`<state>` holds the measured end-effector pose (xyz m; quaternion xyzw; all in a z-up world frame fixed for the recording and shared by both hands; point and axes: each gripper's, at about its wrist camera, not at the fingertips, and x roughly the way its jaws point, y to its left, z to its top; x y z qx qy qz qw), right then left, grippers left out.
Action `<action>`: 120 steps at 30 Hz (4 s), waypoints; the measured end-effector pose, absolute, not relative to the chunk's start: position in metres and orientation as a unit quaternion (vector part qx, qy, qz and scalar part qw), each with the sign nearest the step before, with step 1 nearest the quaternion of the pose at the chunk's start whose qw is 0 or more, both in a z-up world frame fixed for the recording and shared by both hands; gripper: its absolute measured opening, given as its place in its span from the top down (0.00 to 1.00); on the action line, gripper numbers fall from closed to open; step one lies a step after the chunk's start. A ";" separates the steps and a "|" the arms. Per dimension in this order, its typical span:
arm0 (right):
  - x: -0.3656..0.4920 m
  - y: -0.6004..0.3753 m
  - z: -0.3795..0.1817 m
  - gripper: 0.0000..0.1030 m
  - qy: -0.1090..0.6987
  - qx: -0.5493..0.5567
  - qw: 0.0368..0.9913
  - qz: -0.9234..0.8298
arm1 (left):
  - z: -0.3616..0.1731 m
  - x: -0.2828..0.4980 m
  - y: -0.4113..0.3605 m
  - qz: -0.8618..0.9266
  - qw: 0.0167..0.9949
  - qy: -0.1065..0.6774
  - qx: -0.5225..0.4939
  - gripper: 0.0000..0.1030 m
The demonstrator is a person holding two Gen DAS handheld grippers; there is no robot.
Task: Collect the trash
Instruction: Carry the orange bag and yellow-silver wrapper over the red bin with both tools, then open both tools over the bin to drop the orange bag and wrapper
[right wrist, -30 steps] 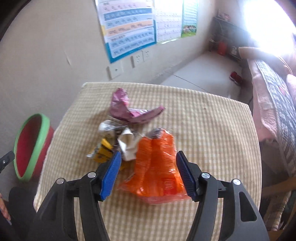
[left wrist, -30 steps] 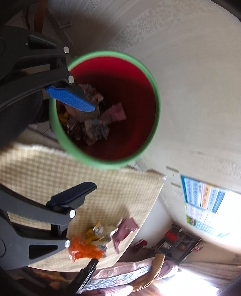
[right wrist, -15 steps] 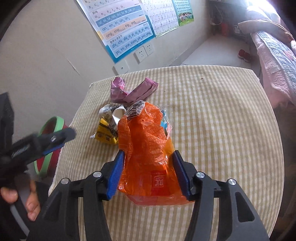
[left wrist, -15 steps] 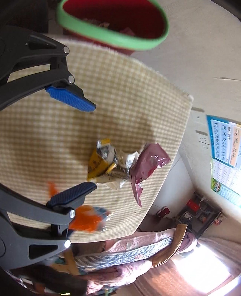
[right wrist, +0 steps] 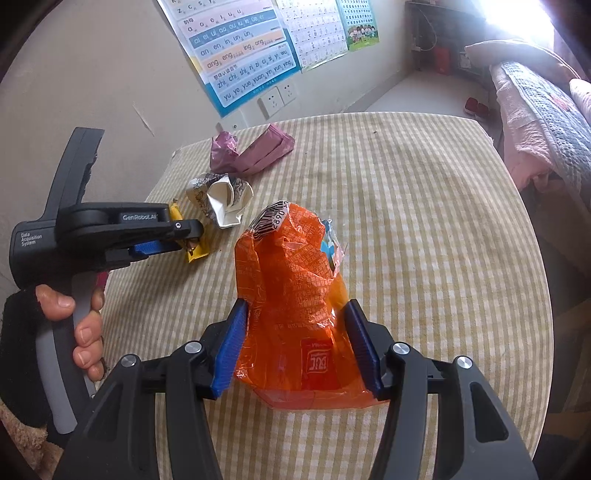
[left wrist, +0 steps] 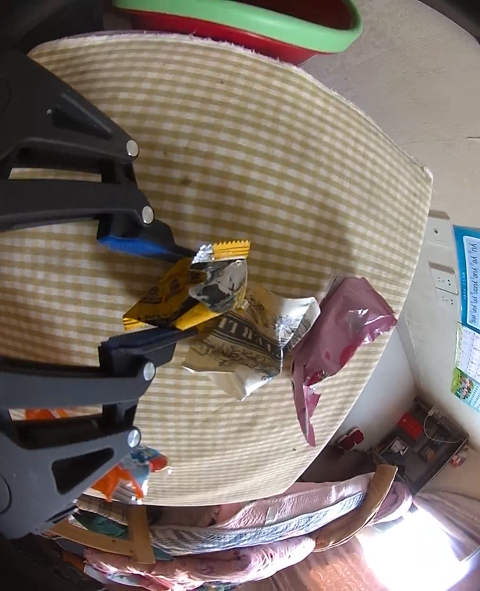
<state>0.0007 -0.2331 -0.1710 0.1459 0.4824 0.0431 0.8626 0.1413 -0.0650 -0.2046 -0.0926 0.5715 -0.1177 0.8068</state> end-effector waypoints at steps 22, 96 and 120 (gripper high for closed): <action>-0.006 -0.190 -0.114 0.49 0.432 0.129 0.889 0.082 | -0.098 0.049 -0.006 -0.101 0.893 0.437 -0.032 0.71; 0.015 -0.025 -0.066 0.48 0.420 0.028 0.872 0.251 | -0.102 0.040 0.141 0.035 0.900 0.426 -0.082 0.70; 0.090 0.050 -0.086 0.48 0.455 0.034 0.841 0.291 | -0.110 0.081 0.211 0.072 0.893 0.427 -0.124 0.71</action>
